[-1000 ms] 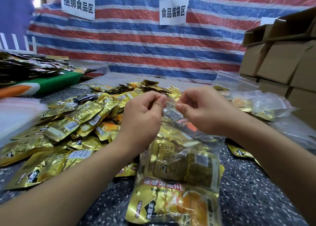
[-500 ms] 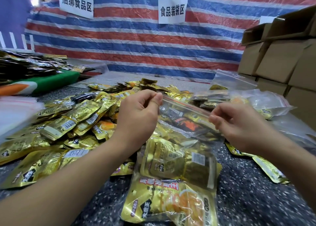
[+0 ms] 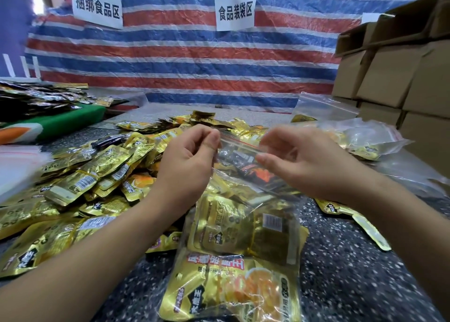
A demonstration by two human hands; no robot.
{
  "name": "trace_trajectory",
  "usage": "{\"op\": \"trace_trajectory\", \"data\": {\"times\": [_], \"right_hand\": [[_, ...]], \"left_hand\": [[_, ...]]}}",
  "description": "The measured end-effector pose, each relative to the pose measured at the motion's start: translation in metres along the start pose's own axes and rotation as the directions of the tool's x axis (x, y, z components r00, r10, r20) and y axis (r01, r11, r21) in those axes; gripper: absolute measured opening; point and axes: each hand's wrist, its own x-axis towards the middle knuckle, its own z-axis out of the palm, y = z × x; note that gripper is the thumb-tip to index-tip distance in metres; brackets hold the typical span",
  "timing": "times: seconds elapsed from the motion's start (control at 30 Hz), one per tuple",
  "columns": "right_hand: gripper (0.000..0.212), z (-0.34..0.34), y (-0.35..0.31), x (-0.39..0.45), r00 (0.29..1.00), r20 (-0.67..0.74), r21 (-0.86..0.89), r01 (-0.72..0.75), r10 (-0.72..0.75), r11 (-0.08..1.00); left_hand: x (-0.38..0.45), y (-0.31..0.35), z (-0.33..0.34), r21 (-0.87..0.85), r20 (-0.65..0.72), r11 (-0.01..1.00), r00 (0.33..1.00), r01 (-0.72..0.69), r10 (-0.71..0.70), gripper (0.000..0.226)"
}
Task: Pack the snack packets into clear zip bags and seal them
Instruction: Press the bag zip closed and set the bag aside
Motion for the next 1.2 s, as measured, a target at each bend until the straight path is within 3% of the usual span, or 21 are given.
{"op": "trace_trajectory", "data": {"times": [0.1, 0.23, 0.4, 0.7, 0.97, 1.1, 1.17, 1.2], "right_hand": [[0.008, 0.006, -0.007, 0.009, 1.0, -0.008, 0.033, 0.007, -0.007, 0.999], [0.022, 0.007, -0.003, 0.006, 0.997, -0.065, 0.031, 0.031, -0.029, 0.999], [0.014, 0.008, 0.009, -0.003, 0.99, -0.119, -0.069, 0.063, -0.071, 0.996], [0.019, -0.003, 0.041, -0.025, 0.987, -0.144, -0.165, 0.04, -0.064, 0.985], [0.016, -0.004, 0.059, -0.039, 0.983, -0.164, -0.168, 0.057, -0.085, 0.984], [0.018, 0.005, 0.063, -0.047, 0.98, -0.194, -0.003, -0.038, 0.036, 0.999], [0.026, 0.01, 0.059, -0.046, 0.966, -0.153, 0.306, -0.155, 0.209, 0.939], [0.032, 0.013, 0.057, -0.045, 0.949, -0.104, 0.51, -0.206, 0.297, 0.835]], "left_hand": [[-0.001, -0.001, 0.0, -0.003, -0.016, 1.0, 1.0, -0.004, 0.004, 0.027], [-0.002, 0.0, 0.001, 0.035, -0.033, 0.999, 0.999, 0.0, 0.001, 0.03], [-0.002, 0.002, 0.0, 0.053, -0.077, 0.998, 0.997, -0.026, 0.03, 0.03], [0.001, 0.002, -0.004, 0.059, -0.108, 0.998, 0.994, -0.018, 0.024, 0.028], [0.001, 0.0, -0.005, 0.091, -0.096, 0.996, 0.995, -0.007, 0.016, 0.026], [0.0, -0.004, -0.001, 0.01, -0.014, 0.999, 0.999, 0.035, -0.034, 0.026], [0.0, -0.005, 0.001, -0.039, -0.007, 0.996, 0.997, 0.076, -0.077, 0.026], [0.0, -0.005, 0.002, -0.061, -0.009, 0.994, 0.996, 0.091, -0.091, 0.026]]}}
